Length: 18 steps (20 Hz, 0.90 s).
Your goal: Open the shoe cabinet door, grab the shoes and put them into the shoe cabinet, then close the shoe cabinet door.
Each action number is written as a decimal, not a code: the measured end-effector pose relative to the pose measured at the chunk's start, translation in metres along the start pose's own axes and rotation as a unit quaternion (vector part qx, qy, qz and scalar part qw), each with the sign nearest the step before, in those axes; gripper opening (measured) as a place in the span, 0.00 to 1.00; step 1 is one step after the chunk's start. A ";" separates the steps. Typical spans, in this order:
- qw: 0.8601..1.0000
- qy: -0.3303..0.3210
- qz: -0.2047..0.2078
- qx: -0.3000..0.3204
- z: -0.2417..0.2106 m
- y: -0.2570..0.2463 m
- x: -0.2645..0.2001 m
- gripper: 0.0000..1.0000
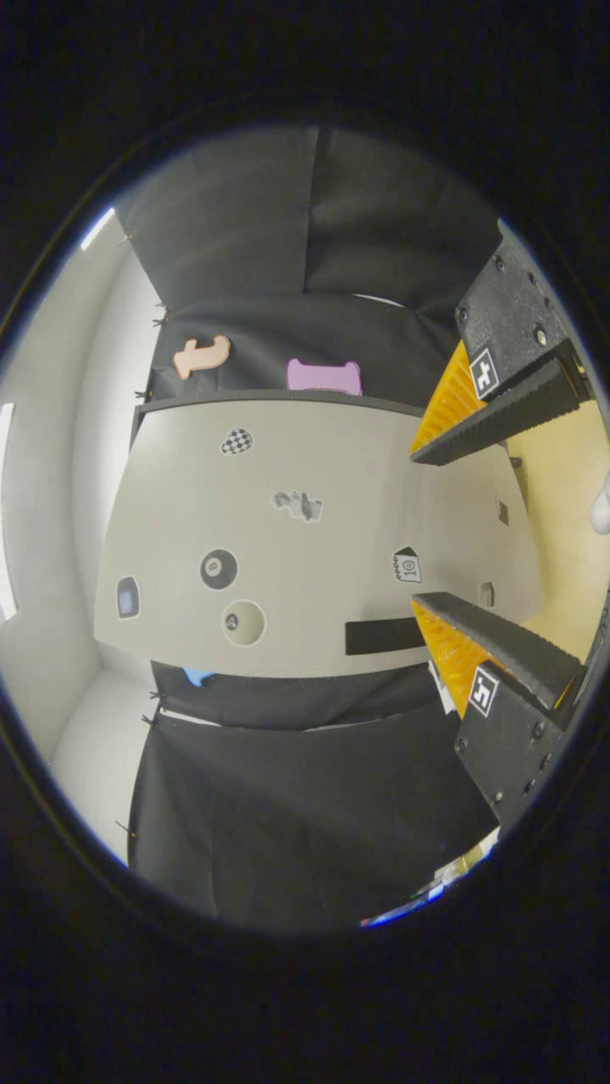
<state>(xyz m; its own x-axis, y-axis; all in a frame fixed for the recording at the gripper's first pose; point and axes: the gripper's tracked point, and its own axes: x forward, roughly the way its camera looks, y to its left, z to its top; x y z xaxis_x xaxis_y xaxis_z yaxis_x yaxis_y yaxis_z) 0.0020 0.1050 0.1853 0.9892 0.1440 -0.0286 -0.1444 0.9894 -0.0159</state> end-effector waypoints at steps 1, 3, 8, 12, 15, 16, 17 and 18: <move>1.000 -0.003 -0.004 0.001 0.006 -0.003 -0.003 0.99; 1.000 -0.011 -0.015 0.001 0.022 -0.012 -0.012 0.99; 0.999 -0.028 -0.024 -0.002 0.056 -0.021 -0.037 0.99; 0.998 -0.043 -0.043 -0.005 0.079 -0.033 -0.058 0.99; 0.998 -0.044 -0.048 -0.006 0.082 -0.038 -0.068 0.99; 0.998 -0.043 -0.048 -0.007 0.084 -0.040 -0.070 0.99; 0.998 -0.041 -0.051 -0.007 0.084 -0.042 -0.071 0.99; 0.998 -0.039 -0.050 -0.006 0.084 -0.043 -0.072 0.99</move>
<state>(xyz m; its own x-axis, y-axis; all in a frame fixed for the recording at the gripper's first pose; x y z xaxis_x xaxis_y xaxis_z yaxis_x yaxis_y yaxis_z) -0.0610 0.0542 0.2718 0.9976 0.0454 0.0519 -0.0440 0.9987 -0.0275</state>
